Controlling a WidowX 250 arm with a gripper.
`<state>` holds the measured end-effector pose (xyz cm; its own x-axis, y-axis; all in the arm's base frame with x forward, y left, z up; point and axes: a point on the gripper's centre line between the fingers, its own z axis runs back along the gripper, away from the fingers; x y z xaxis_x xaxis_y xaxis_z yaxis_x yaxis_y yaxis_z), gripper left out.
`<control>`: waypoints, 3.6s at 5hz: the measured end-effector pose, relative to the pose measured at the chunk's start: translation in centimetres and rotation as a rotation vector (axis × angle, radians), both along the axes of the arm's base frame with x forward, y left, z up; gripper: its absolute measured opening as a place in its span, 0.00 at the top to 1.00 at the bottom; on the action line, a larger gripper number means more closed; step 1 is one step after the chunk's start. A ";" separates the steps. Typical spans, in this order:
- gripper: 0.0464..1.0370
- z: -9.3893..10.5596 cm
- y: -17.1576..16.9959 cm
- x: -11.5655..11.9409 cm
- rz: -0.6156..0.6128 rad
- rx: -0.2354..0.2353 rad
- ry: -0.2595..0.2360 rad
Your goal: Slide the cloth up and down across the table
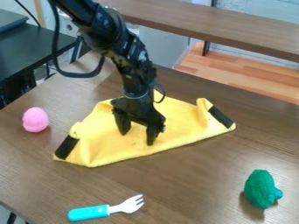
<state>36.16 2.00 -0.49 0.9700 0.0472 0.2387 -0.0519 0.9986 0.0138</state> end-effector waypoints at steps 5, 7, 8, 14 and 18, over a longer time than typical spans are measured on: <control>0.04 -0.1 -2.2 3.7 -0.020 -0.034 0.011; 0.04 -0.4 -4.7 -2.6 -0.159 -0.054 0.053; 0.04 -0.4 -4.9 -5.1 -0.212 -0.056 0.067; 0.04 -0.3 -5.0 1.3 -0.101 -0.016 0.012; 0.04 -0.4 -2.0 6.5 -0.004 -0.001 -0.006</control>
<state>42.67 0.02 -0.87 0.9687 0.0438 0.2444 -0.0483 0.9988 0.0125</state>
